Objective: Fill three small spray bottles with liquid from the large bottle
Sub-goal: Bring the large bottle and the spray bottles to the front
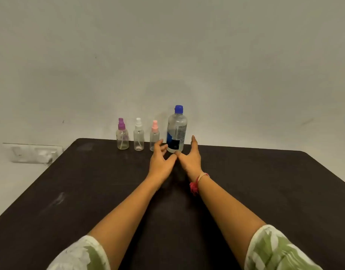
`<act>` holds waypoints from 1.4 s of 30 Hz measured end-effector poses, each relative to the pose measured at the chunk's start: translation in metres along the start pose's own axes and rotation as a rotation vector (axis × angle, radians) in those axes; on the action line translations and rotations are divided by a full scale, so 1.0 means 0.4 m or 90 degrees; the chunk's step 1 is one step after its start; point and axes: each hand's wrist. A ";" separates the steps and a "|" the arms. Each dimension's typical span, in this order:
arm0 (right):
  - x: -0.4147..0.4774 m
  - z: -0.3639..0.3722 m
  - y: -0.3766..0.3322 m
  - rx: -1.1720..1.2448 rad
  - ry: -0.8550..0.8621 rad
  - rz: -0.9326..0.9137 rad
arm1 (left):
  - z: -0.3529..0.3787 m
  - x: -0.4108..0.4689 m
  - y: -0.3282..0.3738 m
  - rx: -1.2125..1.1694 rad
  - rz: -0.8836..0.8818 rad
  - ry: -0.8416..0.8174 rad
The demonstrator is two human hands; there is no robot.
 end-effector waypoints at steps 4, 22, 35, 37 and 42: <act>0.041 0.017 -0.006 0.010 0.002 -0.003 | 0.000 0.005 -0.014 -0.008 -0.014 0.014; 0.102 0.067 0.021 -0.042 0.053 -0.011 | 0.020 0.007 0.000 0.114 -0.026 -0.094; -0.059 -0.038 -0.021 -0.059 0.016 0.014 | -0.014 -0.084 0.048 0.006 -0.082 -0.166; -0.100 -0.067 -0.028 -0.063 0.016 0.020 | -0.016 -0.121 0.051 0.021 -0.082 -0.200; -0.205 -0.145 -0.051 -0.074 -0.013 0.039 | -0.012 -0.242 0.089 0.025 -0.070 -0.225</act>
Point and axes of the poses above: each hand's wrist, its own x-axis towards the middle knuckle, its own z-axis out of the palm, y = z × x, and after that the axes turned 8 degrees about x, right-handed
